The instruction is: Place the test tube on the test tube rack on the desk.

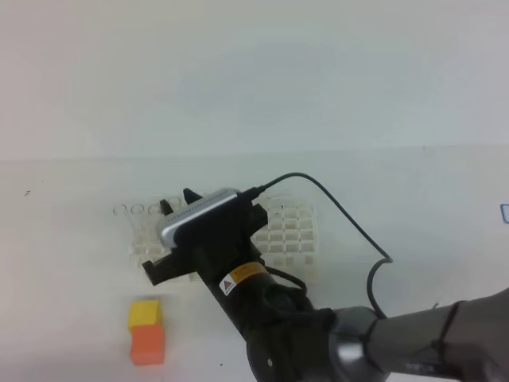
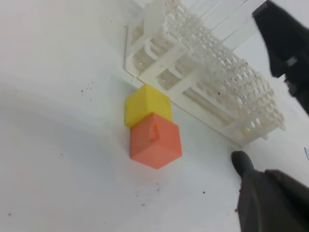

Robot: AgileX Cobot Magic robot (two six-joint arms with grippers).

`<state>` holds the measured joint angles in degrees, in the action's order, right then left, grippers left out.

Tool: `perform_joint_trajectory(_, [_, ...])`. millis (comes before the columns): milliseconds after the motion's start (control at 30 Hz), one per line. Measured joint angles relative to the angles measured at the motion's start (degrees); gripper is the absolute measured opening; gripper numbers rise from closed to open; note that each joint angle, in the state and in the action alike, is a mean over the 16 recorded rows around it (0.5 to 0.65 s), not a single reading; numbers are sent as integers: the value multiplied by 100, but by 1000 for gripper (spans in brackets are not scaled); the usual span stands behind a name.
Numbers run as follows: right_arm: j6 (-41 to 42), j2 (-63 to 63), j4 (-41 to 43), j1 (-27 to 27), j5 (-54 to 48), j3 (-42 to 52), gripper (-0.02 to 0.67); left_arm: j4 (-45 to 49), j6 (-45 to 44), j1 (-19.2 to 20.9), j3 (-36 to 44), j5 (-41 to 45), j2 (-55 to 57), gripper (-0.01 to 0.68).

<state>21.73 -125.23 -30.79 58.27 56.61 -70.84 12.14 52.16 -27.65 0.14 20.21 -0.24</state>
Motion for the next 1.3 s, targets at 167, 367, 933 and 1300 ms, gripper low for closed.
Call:
perform_joint_trajectory(167, [138, 247, -4, 0, -15, 2, 274, 0, 0, 0, 0, 0, 0, -1])
perform_joint_trajectory(367, [333, 481, -5, -7, -56, 6, 262, 0, 0, 0, 0, 0, 0, -1])
perform_joint_trajectory(933, [611, 542, -48, -77, -422, 9, 134, 0, 0, 0, 0, 0, 0, -1])
perform_joint_trajectory(1300, [632, 438, -87, -86, -519, 9, 107, 0, 0, 0, 0, 0, 0, -1])
